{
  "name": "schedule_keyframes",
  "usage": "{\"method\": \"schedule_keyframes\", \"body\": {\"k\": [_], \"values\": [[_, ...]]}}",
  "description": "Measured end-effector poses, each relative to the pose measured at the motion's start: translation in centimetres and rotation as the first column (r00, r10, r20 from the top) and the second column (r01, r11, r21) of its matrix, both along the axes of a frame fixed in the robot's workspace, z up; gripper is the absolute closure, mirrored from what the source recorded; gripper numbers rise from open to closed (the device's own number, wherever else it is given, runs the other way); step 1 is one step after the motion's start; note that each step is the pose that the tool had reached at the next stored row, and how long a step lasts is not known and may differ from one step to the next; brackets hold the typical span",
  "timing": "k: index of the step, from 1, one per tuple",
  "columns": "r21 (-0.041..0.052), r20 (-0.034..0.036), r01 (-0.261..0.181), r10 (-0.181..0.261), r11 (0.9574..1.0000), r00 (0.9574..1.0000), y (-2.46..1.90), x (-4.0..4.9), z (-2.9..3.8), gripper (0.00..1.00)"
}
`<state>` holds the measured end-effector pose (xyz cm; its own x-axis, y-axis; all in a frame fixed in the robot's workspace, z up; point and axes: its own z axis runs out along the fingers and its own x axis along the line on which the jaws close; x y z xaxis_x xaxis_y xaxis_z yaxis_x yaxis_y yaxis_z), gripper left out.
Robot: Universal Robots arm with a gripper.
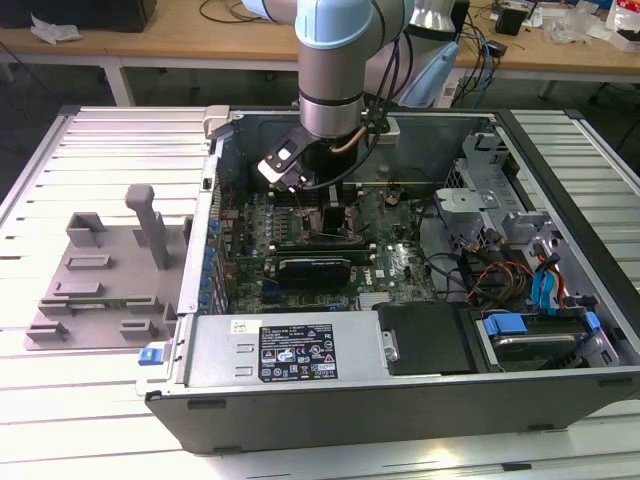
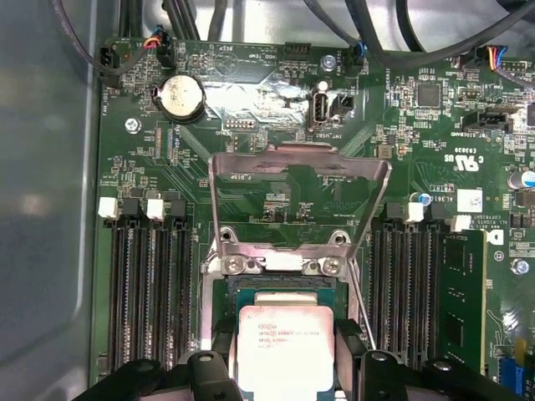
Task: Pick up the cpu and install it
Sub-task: 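Place the cpu into insertion slot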
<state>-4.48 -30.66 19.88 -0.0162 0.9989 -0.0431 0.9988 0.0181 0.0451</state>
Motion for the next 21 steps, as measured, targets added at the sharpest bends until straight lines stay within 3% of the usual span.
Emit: {"method": "schedule_keyframes", "body": {"k": [12, 14, 17, 21], "values": [[0.0002, 0.0003, 0.000, 0.000, 1.0000, 1.0000, 0.00, 0.14, -0.17, 0.45], [0.0006, 0.0003, 0.000, 0.000, 1.0000, 1.0000, 0.01, 0.14, -0.18, 0.38], [0.0005, 0.0001, 0.000, 0.000, 1.0000, 1.0000, 0.00, 0.14, -0.11, 0.38], [0.0142, 0.0004, 0.000, 0.000, 0.9999, 1.0000, 0.00, 0.14, -0.08, 0.38]]}}
